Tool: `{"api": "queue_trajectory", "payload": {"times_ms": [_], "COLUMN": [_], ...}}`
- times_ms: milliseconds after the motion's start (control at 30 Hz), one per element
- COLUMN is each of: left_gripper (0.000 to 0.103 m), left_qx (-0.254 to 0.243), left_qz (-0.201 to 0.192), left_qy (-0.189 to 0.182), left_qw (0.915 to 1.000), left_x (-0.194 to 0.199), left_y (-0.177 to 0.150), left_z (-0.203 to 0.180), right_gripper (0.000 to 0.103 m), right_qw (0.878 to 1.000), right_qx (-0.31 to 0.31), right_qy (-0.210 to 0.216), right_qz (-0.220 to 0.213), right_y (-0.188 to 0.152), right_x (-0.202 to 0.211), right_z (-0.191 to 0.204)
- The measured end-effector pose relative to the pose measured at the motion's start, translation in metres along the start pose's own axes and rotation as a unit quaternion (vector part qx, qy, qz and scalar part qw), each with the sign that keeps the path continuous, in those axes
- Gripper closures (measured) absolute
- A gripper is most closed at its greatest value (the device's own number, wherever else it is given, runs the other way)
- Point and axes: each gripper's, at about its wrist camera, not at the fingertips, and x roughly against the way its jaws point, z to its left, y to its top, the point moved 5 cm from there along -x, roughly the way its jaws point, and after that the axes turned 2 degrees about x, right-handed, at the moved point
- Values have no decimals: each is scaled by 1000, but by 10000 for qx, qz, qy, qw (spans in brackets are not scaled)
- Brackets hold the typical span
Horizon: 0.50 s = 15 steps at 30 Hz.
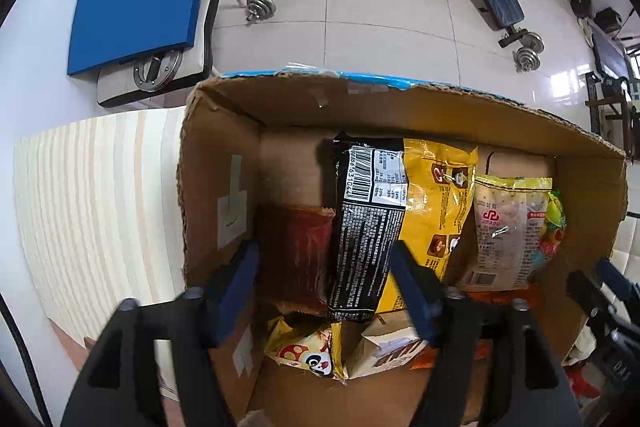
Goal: Organize snacks
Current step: 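Carry both packets into the box and open both tools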
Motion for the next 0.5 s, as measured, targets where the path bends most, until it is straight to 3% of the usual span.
{"api": "queue_trajectory", "payload": {"times_ms": [233,500], "left_gripper": [19,19], "left_qx": [-76,-56], "left_qz": [-213,-970], "left_qy": [-139,-220], "left_qw": [9996,9950], "left_x": [14,50], "left_y": [-16,-44], "left_z": [-3,-3], "right_gripper": [7,6], "right_qw": [9996,9982], "right_qx": [248,429], "right_qy": [-42,-25], "right_qz": [-89,-428], "right_y": [-13,-38], "right_x": [6,25], "right_z": [10,19]}}
